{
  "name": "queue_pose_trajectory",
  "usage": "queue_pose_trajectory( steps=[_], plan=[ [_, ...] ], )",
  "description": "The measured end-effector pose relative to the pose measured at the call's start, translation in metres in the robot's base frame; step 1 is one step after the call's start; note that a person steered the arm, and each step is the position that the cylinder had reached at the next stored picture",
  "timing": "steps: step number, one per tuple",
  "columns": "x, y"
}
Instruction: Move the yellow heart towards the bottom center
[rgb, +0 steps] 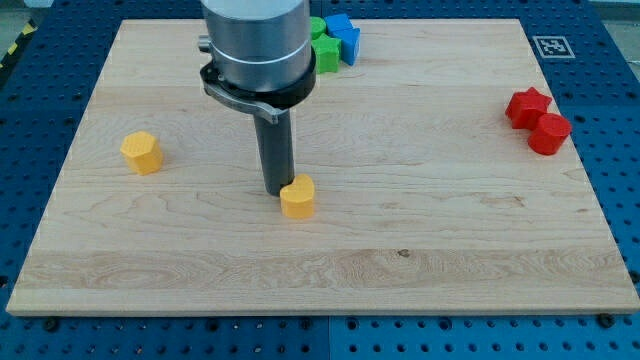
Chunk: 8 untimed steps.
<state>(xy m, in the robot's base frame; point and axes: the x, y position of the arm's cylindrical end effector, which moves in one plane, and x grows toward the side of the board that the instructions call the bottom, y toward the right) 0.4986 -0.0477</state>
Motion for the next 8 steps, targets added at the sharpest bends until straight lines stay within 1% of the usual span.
queue_pose_trajectory(
  steps=[1,2,3,4,5,6,7,8],
  plan=[
    [0.033,-0.013],
    [0.061,0.014],
    [0.061,0.053],
    [0.046,0.059],
    [0.046,0.059],
    [0.056,0.030],
    [0.033,0.011],
    [0.020,0.009]
  ],
)
